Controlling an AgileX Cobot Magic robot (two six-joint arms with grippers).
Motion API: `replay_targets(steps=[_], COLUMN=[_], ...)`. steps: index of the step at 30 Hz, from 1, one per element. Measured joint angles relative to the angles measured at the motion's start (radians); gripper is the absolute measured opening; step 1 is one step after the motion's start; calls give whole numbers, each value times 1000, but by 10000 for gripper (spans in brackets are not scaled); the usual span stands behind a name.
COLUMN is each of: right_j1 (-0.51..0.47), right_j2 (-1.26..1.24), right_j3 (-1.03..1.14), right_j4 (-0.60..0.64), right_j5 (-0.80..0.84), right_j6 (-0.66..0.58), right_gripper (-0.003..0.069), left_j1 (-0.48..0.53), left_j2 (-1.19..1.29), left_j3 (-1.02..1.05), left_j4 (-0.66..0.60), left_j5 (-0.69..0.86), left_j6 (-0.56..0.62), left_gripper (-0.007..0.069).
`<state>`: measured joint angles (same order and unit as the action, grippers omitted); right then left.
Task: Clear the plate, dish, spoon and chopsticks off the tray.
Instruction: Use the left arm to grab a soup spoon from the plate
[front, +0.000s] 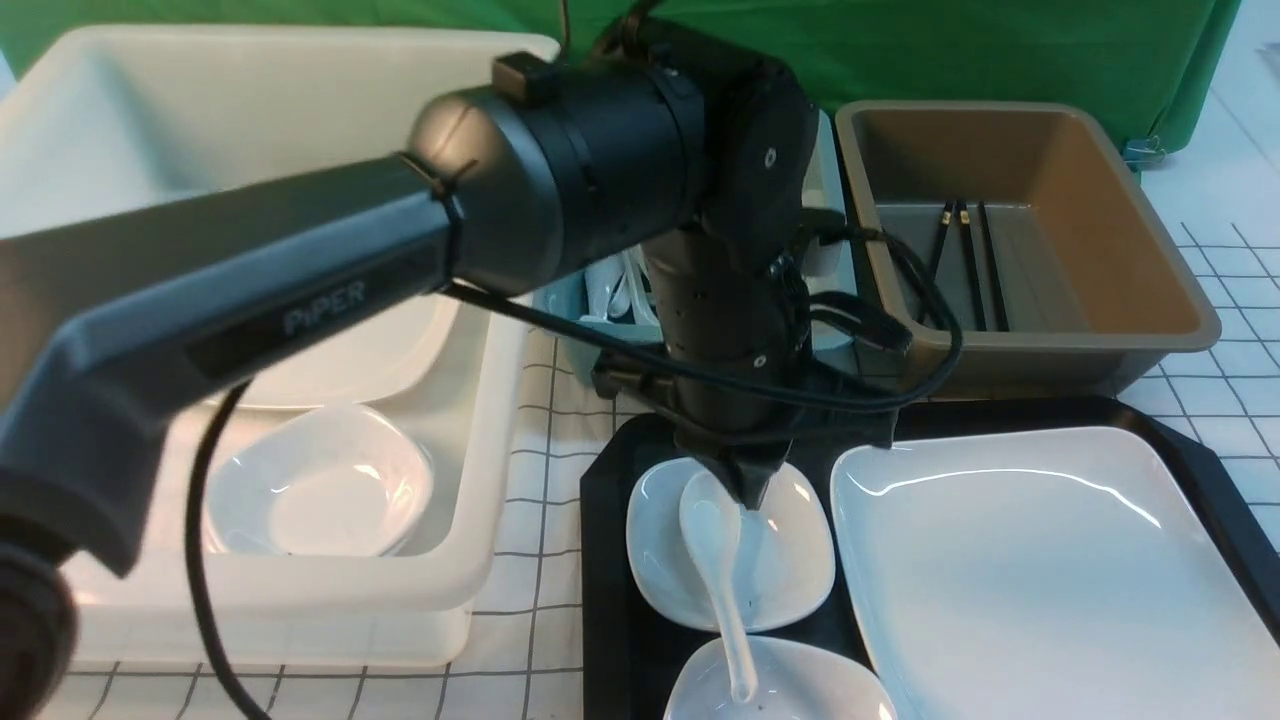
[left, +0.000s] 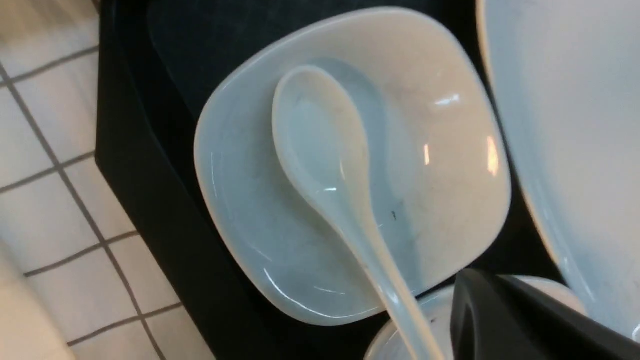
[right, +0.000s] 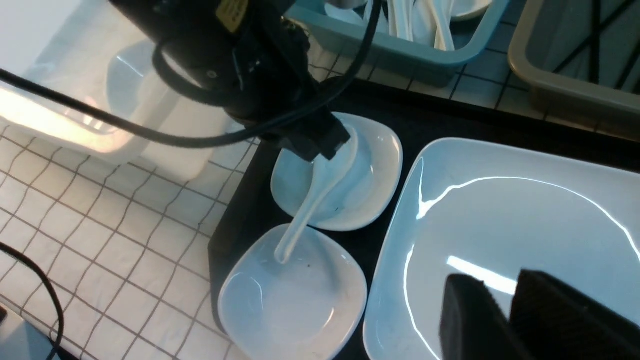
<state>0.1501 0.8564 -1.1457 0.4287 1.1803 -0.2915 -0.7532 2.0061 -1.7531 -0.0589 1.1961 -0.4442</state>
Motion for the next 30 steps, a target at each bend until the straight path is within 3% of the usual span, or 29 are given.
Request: replay_targets(steps=[2,5,6,7,11,15,19,22,23,24,26,27,30], right_j1=[0,0,0,0,0,0,0,0,0,0,0,0,0], right_j2=[0,0,0,0,0,0,0,0,0,0,0,0,0], right_j3=[0,0,0,0,0,0,0,0,0,0,0,0,0], right_j4=[0,0,0,0,0,0,0,0,0,0,-4,-8,-22], right_j5=[0,0,0,0,0,-1,-1,0,5,5,19,25,37], right_j6=[0,0,0,0,0,0,-1,-9,-27,-29,-58,-66,-88], right_gripper=[144,146,146,146,146,146,146,146,146,146,146,146,142], left_j1=[0,0,0,0,0,0,0,0,0,0,0,0,0], left_j2=[18,77,79,106,152,185,195,195,197,197,200,200,196], left_j3=[0,3,3,3,3,3,3,3,3,3,3,3,3], left_j4=[-8,-18,-18,-17,-14,-13,-18,-18,-18,-18,-19,-21,-45], left_j5=[6,14,14,18,21,16,17,17,18,18,21,21,21], left_j6=[0,-3,-3,-12,-49,-61,-61,-65,-66,-66,-56,-49,-17], left_gripper=[52,188,188,281,434,512,503,447,366,355,191,161,167])
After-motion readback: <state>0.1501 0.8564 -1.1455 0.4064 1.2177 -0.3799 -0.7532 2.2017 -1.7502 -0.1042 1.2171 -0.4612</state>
